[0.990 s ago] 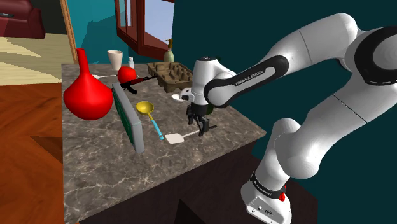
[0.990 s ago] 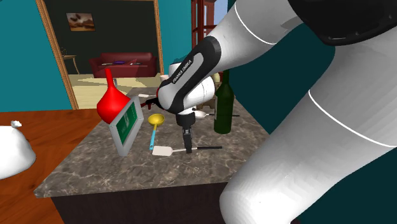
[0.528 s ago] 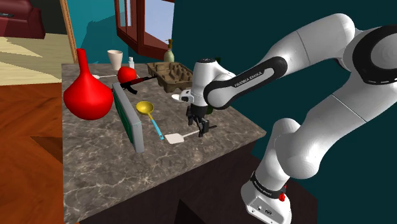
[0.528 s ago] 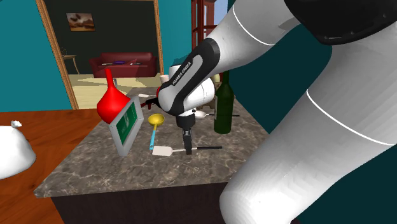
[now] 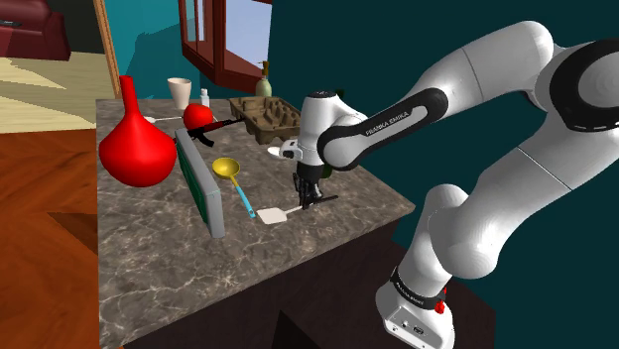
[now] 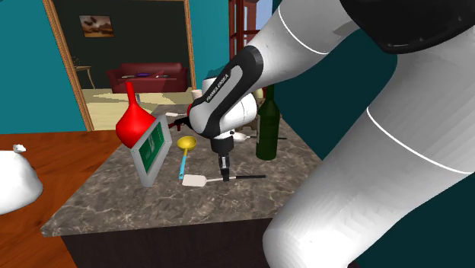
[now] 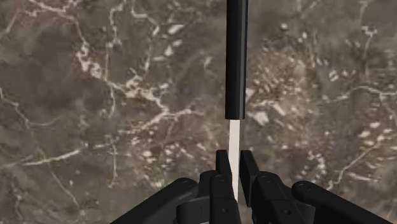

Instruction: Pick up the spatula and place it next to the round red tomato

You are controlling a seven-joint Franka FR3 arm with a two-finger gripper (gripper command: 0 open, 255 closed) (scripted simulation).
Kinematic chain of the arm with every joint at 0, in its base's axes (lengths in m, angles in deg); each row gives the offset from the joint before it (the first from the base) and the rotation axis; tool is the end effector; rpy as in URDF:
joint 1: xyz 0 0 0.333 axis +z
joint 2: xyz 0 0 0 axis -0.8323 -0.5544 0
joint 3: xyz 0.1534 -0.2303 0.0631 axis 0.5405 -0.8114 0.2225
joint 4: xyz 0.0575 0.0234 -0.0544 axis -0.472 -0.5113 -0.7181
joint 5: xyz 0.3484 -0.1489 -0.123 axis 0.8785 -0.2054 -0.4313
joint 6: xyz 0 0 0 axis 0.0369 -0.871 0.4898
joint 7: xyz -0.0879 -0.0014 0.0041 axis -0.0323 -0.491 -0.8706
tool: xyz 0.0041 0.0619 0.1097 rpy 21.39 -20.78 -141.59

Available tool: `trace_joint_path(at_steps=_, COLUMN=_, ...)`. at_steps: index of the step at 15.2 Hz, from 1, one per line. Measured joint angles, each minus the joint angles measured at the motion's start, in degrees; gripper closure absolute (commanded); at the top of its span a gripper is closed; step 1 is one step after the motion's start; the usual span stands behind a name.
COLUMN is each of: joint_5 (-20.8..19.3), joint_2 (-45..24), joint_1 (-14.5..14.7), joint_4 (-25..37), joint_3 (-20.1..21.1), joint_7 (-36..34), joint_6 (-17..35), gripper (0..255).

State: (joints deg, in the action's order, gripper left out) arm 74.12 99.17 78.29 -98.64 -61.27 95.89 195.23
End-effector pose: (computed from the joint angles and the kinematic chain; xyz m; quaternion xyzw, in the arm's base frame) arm 0.3891 0.0595 0.2858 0.8076 0.5888 -0.0267 0.0198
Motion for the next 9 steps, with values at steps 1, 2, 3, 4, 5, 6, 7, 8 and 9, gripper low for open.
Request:
trace_joint_path(at_steps=1, joint_5=0.0, joint_2=0.0, joint_1=0.0, joint_4=0.0, joint_3=0.0, joint_7=0.0, joint_6=0.0, gripper=255)
trace_joint_path(at_steps=2, joint_5=0.0, joint_2=0.0, joint_1=0.0, joint_4=0.0, joint_3=0.0, joint_7=0.0, joint_6=0.0, gripper=255)
trace_joint_path(at_steps=3, joint_5=0.0, joint_2=0.0, joint_1=0.0, joint_4=0.0, joint_3=0.0, joint_7=0.0, joint_6=0.0, gripper=255)
trace_joint_path(at_steps=4, joint_5=0.0, joint_2=0.3, joint_1=0.0, joint_4=0.2, joint_3=0.1, joint_7=0.0, joint_6=-0.5, gripper=255)
trace_joint_path(at_steps=5, joint_5=0.1, joint_2=0.8, joint_1=0.0, joint_4=0.5, joint_3=0.1, joint_7=0.1, joint_6=-1.2, gripper=255)
trace_joint_path(at_steps=6, joint_5=0.1, joint_2=1.4, joint_1=0.0, joint_4=0.7, joint_3=0.2, joint_7=0.1, joint_6=-2.1, gripper=255)
trace_joint_path(at_steps=7, joint_5=0.2, joint_2=1.8, joint_1=0.0, joint_4=1.2, joint_3=0.3, joint_7=0.0, joint_6=-3.0, gripper=255)
trace_joint_path(at_steps=8, joint_5=0.2, joint_2=2.4, joint_1=0.1, joint_4=1.7, joint_3=0.4, joint_7=0.1, joint_6=-4.1, gripper=255)
trace_joint_path(at_steps=9, joint_5=0.3, joint_2=2.9, joint_1=0.1, joint_4=2.0, joint_3=0.5, joint_7=0.1, joint_6=-4.8, gripper=255)
